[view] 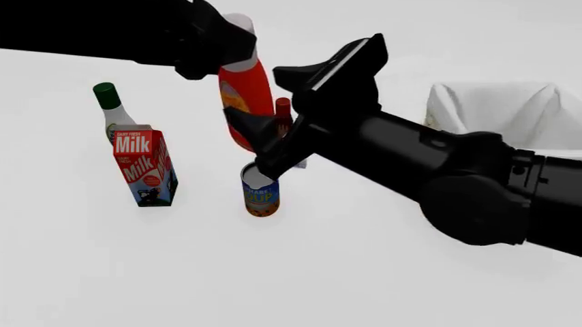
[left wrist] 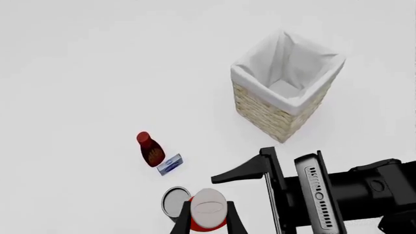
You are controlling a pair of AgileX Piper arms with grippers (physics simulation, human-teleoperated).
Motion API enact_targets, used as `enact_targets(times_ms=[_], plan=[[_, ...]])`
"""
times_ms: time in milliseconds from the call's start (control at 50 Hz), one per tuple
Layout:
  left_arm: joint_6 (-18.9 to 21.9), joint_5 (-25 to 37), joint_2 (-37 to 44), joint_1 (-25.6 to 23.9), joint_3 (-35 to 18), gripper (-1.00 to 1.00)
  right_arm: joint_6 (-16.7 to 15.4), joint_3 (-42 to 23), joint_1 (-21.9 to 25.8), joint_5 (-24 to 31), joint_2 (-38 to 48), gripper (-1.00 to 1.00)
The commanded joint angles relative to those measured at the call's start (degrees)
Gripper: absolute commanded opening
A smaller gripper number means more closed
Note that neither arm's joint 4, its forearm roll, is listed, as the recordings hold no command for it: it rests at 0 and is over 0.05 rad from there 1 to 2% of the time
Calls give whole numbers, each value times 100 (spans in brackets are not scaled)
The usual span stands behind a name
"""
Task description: Pick the ketchup and place it in the basket.
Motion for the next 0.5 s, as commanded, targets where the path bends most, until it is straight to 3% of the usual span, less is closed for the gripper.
enact_targets(times_ms=[20, 500], plan=[[32, 1, -35, -14, -46, -100, 50, -71, -35, -210, 285, 100], [1, 17, -44, -12, -17, -100, 48, -381, -112, -343, 853, 100]])
